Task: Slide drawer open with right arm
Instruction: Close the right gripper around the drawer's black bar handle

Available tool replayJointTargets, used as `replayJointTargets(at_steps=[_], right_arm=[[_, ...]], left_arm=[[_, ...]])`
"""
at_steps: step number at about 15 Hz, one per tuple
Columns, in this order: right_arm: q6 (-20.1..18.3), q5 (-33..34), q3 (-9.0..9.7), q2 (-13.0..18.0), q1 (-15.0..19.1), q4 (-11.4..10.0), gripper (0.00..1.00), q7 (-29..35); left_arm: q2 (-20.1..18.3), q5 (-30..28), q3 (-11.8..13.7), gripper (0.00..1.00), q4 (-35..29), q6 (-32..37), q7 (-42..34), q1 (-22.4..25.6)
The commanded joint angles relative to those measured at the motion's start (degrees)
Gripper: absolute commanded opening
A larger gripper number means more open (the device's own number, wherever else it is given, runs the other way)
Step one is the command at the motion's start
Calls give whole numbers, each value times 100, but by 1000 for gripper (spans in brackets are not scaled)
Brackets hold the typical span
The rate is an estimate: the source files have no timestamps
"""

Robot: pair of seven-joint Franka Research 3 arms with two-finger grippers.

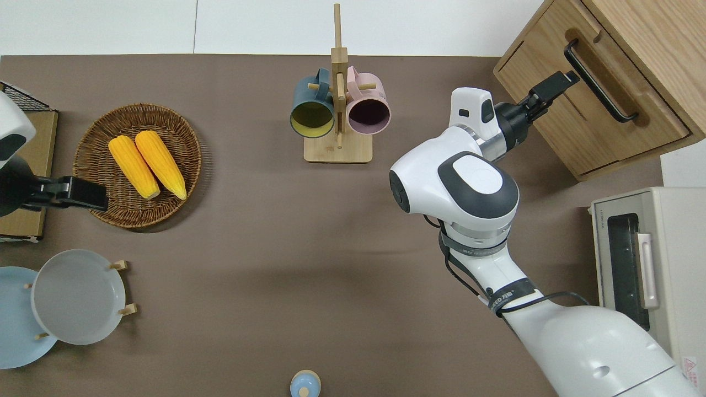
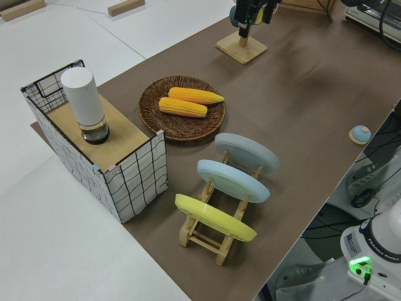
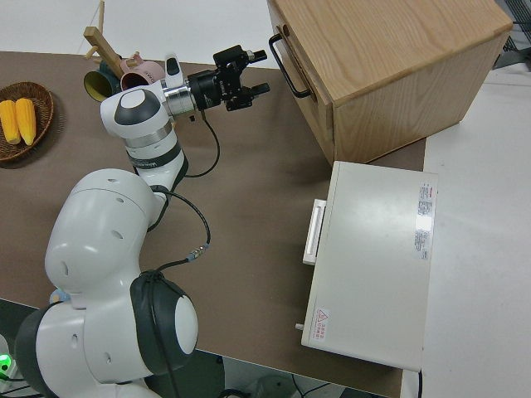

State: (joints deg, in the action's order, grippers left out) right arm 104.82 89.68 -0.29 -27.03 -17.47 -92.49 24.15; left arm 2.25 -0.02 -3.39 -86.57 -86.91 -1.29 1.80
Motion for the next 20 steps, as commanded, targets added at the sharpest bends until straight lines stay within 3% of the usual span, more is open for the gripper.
replayJointTargets(at_steps=[1, 7, 9, 12, 14, 15, 20], right_arm=[[599, 401, -208, 110, 147, -173, 981, 213], [697, 595, -226, 110, 218, -138, 952, 151], [689, 603, -226, 102, 227, -129, 725, 125], [654, 604, -226, 84, 209, -138, 246, 64], [627, 604, -226, 84, 183, -138, 40, 28], [618, 595, -226, 84, 183, -138, 1, 28], [592, 595, -226, 75, 148, -138, 0, -59]], left_arm=[[74, 98, -39, 993, 140, 113, -56, 31], [65, 98, -39, 993, 149, 113, -56, 31], [65, 98, -39, 993, 140, 113, -56, 31], [65, 98, -39, 993, 140, 113, -56, 31], [65, 98, -39, 993, 149, 113, -56, 31], [65, 98, -39, 993, 140, 113, -56, 31], [65, 98, -39, 993, 140, 113, -56, 31]])
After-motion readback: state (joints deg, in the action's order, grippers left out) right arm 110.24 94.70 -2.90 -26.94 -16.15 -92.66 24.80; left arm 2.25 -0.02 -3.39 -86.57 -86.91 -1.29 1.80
